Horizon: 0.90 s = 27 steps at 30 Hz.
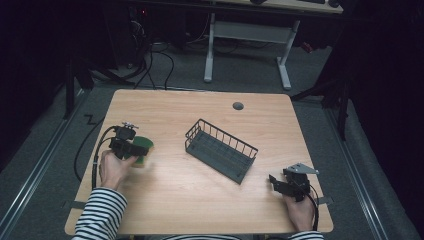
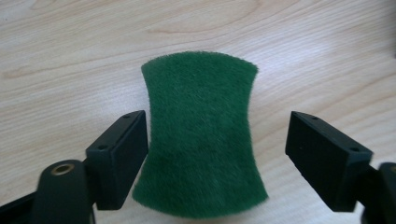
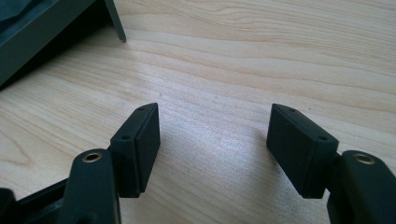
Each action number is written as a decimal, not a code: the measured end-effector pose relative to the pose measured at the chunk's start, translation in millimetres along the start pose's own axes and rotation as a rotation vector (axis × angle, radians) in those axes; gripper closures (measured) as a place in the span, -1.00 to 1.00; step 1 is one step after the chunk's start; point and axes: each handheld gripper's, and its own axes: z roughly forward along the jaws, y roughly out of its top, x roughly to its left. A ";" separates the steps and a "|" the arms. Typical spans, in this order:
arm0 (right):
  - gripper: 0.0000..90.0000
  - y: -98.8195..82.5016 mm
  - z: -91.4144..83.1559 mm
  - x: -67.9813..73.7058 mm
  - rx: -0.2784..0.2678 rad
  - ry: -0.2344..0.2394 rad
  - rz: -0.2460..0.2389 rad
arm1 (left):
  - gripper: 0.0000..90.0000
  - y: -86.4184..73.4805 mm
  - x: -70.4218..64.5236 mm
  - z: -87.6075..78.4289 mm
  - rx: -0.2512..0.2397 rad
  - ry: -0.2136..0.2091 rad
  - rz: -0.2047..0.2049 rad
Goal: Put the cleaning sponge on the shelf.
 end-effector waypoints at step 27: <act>-0.23 0.0 0.0 0.2 0.000 0.000 0.001 | -0.38 1.7 6.7 35.3 0.076 0.013 -0.012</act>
